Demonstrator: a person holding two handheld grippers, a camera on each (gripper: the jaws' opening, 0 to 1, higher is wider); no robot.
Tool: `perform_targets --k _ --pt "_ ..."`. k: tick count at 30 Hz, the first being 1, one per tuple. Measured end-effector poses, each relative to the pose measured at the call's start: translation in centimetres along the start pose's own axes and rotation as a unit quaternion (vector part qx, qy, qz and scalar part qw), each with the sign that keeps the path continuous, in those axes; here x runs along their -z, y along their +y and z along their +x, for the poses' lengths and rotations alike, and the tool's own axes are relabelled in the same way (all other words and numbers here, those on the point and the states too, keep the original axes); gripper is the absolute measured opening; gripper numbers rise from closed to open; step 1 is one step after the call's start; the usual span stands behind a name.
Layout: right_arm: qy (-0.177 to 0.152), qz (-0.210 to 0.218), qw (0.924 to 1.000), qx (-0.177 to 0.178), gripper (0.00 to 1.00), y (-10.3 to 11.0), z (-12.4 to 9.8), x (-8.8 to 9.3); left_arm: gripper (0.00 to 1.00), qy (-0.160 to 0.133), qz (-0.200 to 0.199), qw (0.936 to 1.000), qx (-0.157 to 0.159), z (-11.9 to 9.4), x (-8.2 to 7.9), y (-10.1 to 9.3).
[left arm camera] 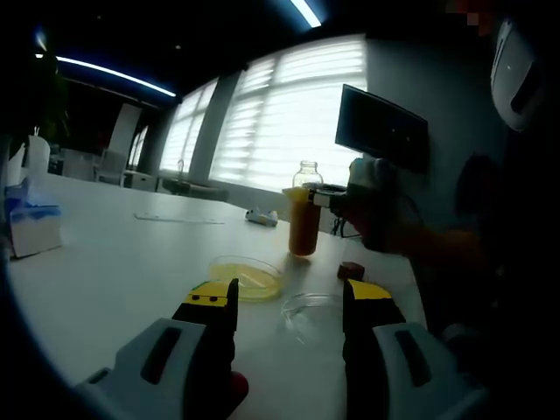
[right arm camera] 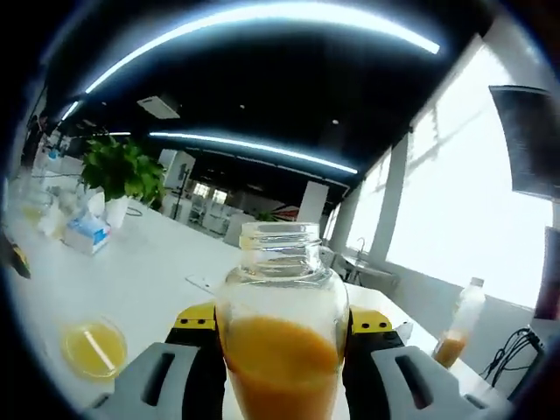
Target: Open the Petri dish lid, place the lid on the table, pour the liquid culture medium into the Petri dish, pick up the Petri dish lid from the table, and close the Petri dish
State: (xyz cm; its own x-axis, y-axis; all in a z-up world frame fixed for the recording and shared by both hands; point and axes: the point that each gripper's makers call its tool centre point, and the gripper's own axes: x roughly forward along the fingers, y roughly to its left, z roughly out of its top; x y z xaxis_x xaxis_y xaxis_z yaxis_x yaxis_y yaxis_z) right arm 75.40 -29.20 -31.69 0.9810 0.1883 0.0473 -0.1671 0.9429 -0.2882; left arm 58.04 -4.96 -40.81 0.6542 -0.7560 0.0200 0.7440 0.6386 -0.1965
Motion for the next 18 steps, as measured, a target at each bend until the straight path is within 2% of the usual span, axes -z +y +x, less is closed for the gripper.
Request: perform_targets --k 6,14,18 --pt "0.007 0.044 0.9989 0.012 0.48 -1.5 0.4 0.7 0.39 0.001 -0.001 1.0000 0.000 0.0 0.0 0.0" --pt "0.008 0.075 0.9970 0.021 0.48 -2.5 0.8 1.2 0.39 0.002 -0.001 1.0000 0.000 0.0 0.0 0.0" --pt "0.009 0.117 0.9928 0.025 0.48 -2.8 0.9 1.6 0.39 0.002 -0.002 1.0000 0.000 0.0 0.0 0.0"
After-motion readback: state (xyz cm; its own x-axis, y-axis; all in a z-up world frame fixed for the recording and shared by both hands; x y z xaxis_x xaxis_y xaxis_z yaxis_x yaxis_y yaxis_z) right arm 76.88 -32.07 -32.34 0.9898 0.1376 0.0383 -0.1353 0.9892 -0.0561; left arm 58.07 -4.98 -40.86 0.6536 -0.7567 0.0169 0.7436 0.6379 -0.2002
